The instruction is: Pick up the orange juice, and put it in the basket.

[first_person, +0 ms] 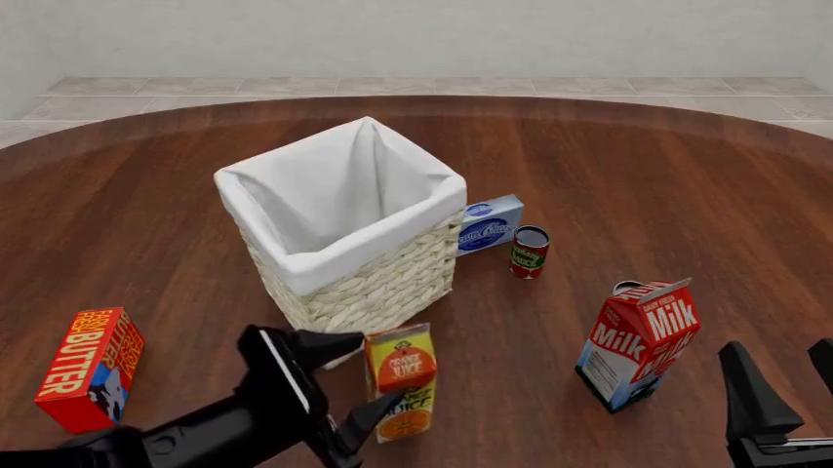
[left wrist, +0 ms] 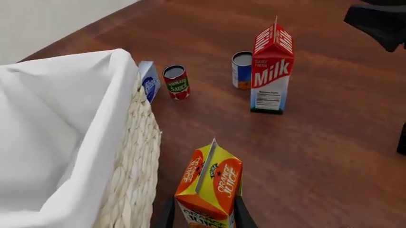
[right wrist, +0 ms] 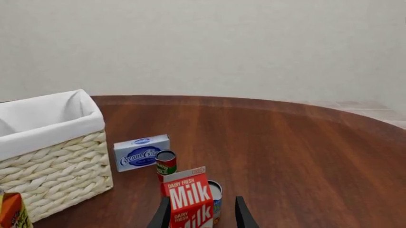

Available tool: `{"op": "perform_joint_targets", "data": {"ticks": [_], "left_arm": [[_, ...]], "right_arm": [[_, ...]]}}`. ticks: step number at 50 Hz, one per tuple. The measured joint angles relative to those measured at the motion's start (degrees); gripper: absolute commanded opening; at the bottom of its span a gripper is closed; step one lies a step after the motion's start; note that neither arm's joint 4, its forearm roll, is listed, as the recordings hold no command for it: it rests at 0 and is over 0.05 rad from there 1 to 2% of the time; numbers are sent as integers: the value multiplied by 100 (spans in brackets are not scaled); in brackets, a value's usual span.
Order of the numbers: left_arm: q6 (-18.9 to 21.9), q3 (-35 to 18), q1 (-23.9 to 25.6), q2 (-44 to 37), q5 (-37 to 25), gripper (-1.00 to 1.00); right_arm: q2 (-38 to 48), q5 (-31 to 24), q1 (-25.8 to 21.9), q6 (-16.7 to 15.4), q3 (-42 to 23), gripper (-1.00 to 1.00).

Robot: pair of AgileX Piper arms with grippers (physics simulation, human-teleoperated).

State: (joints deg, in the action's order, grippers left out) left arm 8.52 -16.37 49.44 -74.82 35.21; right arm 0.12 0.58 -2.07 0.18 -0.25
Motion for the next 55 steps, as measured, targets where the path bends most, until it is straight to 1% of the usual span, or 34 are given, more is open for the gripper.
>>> {"op": "perform_joint_targets", "data": {"ticks": [15,24,29,44,55], "left_arm": [[186,-214,428,1184,-1008,-100],[343,-438,701,1897,-1672,-100],[457,-590,853,2218,-2011,-100],[878,-1202,1262,2949,-2973,-100],[1127,-1703,1360,3266,-3488,-100]], "right_arm": [[-5,-39,-36,7,-52,100],[-9,-45,-57,43,-74,100],[-10,-55,-67,3,-70,100],[-11,-85,-88,-56,-89,100],[-10,-101,-86,-34,-121,100]]}}
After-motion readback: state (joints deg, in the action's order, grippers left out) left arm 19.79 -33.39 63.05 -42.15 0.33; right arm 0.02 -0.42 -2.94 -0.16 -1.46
